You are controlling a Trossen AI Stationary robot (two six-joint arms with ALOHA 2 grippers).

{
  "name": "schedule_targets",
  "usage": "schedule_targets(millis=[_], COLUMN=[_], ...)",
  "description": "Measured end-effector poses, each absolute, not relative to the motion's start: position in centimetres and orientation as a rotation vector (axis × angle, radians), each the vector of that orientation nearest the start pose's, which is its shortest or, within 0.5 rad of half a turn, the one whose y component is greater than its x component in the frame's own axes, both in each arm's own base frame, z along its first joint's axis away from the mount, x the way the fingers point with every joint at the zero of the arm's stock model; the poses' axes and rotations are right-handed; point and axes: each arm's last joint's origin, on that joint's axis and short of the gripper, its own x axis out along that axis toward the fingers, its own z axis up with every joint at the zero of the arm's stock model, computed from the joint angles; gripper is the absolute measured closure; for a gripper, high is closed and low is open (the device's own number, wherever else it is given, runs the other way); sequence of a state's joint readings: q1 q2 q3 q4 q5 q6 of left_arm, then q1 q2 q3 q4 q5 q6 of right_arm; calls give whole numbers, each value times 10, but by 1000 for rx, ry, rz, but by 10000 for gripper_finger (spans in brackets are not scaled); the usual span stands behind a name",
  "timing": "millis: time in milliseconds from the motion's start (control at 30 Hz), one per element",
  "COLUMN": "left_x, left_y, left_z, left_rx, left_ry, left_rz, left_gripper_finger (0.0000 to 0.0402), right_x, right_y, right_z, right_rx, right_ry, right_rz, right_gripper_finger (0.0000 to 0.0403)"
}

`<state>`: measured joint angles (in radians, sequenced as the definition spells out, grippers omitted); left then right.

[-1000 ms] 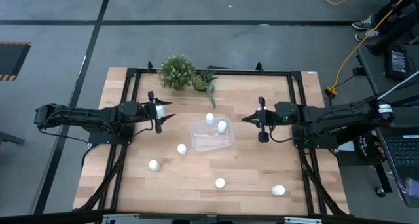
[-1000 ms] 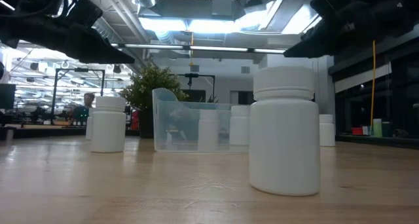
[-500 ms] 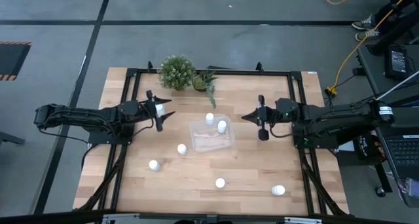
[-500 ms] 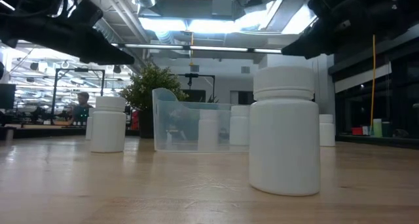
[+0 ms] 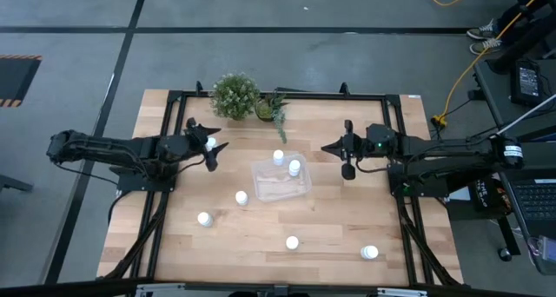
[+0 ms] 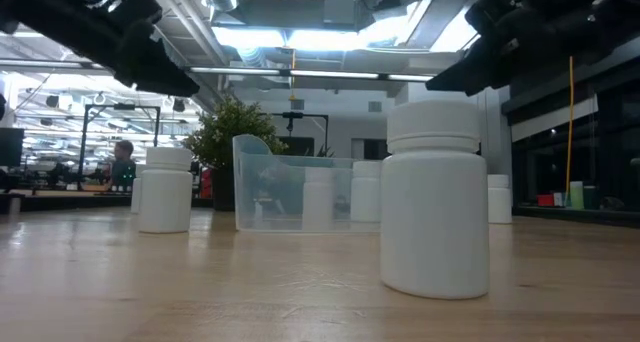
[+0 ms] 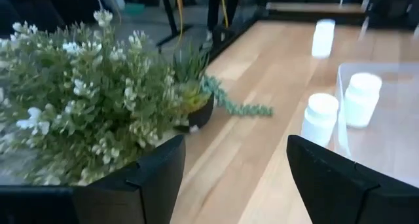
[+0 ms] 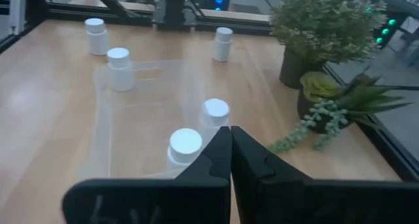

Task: Pick and place pill bottles into a basket
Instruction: Put the white pill bottle into the transparent bin

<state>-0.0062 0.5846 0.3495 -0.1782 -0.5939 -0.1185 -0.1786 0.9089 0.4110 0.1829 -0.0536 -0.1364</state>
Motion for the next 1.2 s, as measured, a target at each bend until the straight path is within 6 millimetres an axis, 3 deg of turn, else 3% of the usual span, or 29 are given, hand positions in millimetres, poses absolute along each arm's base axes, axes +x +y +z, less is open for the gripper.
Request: schedule_targets(millis=[633,967,1200], left_x=[147,150,157], left_y=[6,18,24], left_z=[249,233,226], left_rx=[-249,-409,-395], left_ry=[712,881,954], left_rz=[855,1049,1046], left_gripper_finger=[142,142,144], right_x=[188,188,188], right_y=[-40,-40,-40], right_z=[215,214,214], right_rx=[-112,-112,-112], right_ry=[356,362,362], right_rz=[-133,-132,-132], right_gripper_finger=[402,403,403])
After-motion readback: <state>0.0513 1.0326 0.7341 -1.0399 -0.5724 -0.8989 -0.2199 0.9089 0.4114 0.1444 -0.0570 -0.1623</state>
